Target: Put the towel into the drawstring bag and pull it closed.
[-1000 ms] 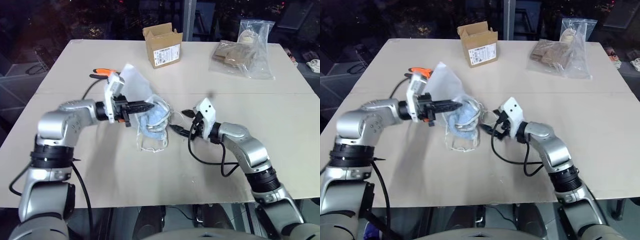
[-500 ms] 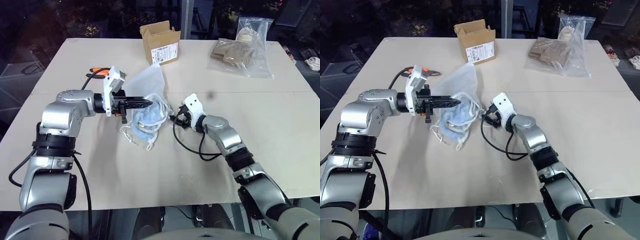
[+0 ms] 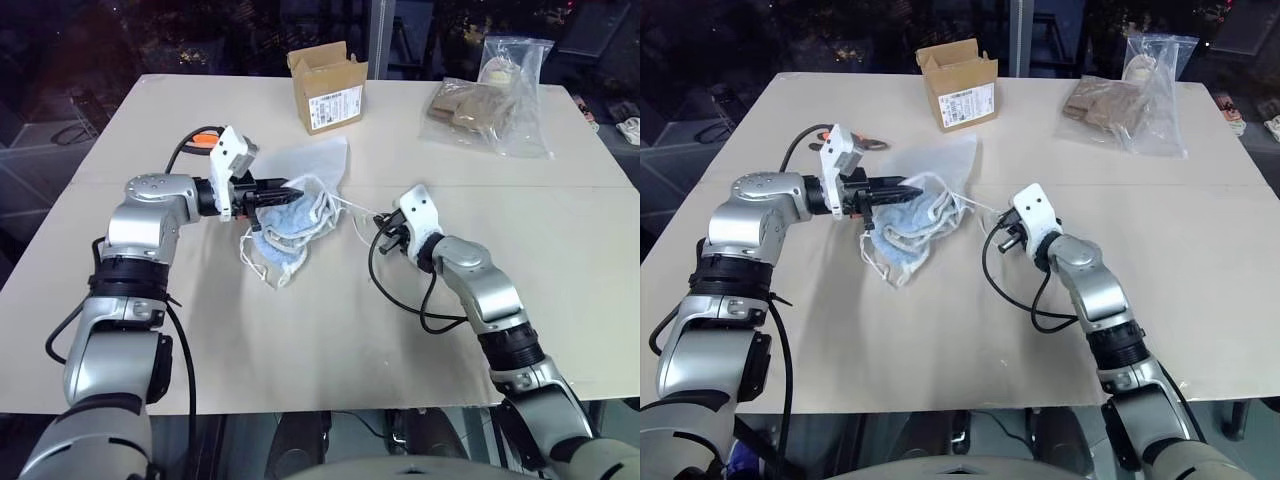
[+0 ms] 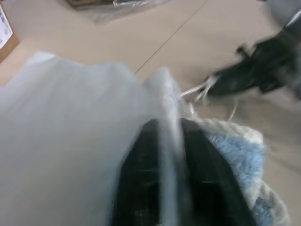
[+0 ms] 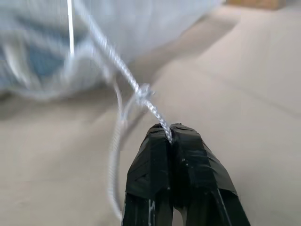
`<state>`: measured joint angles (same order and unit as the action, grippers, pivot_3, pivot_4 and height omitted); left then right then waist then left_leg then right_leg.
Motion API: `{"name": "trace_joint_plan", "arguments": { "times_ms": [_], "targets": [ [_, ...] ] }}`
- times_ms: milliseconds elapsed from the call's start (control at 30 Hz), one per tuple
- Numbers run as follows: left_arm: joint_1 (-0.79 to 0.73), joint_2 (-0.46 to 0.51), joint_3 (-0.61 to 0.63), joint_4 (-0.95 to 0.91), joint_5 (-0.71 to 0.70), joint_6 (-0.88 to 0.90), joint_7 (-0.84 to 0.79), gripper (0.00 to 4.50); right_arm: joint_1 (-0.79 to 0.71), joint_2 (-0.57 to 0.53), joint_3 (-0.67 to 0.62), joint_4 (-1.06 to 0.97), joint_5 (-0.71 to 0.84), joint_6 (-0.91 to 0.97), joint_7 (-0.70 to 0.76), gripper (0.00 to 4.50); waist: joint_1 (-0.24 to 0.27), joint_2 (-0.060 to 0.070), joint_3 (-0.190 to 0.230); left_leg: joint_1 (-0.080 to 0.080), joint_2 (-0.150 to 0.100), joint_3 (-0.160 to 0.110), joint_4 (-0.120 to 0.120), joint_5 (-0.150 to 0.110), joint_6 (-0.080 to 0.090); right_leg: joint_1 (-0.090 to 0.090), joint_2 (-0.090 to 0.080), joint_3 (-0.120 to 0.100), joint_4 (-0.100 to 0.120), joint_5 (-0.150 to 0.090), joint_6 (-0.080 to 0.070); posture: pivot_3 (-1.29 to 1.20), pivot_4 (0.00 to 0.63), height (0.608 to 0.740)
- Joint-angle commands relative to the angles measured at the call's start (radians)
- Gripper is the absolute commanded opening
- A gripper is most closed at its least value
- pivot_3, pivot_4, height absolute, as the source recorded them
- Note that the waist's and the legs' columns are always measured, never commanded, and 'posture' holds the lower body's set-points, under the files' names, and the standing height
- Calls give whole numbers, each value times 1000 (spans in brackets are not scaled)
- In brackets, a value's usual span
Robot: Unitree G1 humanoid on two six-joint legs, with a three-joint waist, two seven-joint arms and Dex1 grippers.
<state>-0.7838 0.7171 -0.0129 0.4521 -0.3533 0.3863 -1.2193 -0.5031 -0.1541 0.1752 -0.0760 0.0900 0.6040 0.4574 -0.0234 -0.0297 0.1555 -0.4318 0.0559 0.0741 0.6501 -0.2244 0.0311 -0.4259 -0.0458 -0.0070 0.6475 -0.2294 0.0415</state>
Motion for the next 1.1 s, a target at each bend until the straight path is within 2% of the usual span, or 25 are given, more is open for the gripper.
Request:
{"name": "trace_joint_plan", "arguments": {
  "times_ms": [33,200,333,467,600,967,1000,1067,1100],
  "targets": [
    [86,94,139,-88,-85,116,7,2649,9,7,0,-134,57,61,19,0,-17,0,0,0,1,-1,0,0,0,0,1,0,0,0,0,0,150,740],
    [299,192,239,-193,-93,127,18,2649,-8,5,-14,-124,74,74,9,0,-17,0,0,0,1,-2,-2,0,0,-2,0,1,1,0,0,0,150,740],
    [449,199,287,-277,-83,93,61,2649,-22,-5,-19,-104,76,65,11,0,-6,-1,0,0,1,-2,-1,0,0,-2,-4,2,1,0,0,0,150,740],
    [469,147,265,-291,-50,43,151,2649,-34,-15,-22,-83,79,55,16,0,14,-1,-1,0,1,-1,1,0,0,0,-4,0,1,0,-1,0,150,740],
    [463,93,244,-305,-33,22,216,2649,-40,-25,-24,-75,83,52,19,0,11,-1,-1,1,0,0,2,0,0,2,-4,-1,1,0,-1,0,150,740],
    [491,115,167,-273,70,-135,167,2649,-35,-41,-34,-94,89,66,6,0,9,-1,-1,0,0,1,0,0,0,0,-2,-1,1,0,-1,0,150,740],
    [493,120,155,-262,87,-156,163,2263,-35,-41,-35,-94,89,66,5,0,9,-1,-1,0,0,1,0,0,0,0,-2,-1,1,0,-1,0,150,740],
    [498,124,138,-249,110,-195,156,1867,-36,-41,-36,-94,90,66,4,0,9,-1,-1,1,0,1,1,0,0,0,-2,-1,1,0,-1,0,150,740],
    [497,123,134,-244,117,-203,158,1382,-37,-42,-37,-93,90,66,4,0,9,-1,-1,1,0,1,1,0,0,0,-2,-1,1,0,-1,0,150,740]
  ]
}}
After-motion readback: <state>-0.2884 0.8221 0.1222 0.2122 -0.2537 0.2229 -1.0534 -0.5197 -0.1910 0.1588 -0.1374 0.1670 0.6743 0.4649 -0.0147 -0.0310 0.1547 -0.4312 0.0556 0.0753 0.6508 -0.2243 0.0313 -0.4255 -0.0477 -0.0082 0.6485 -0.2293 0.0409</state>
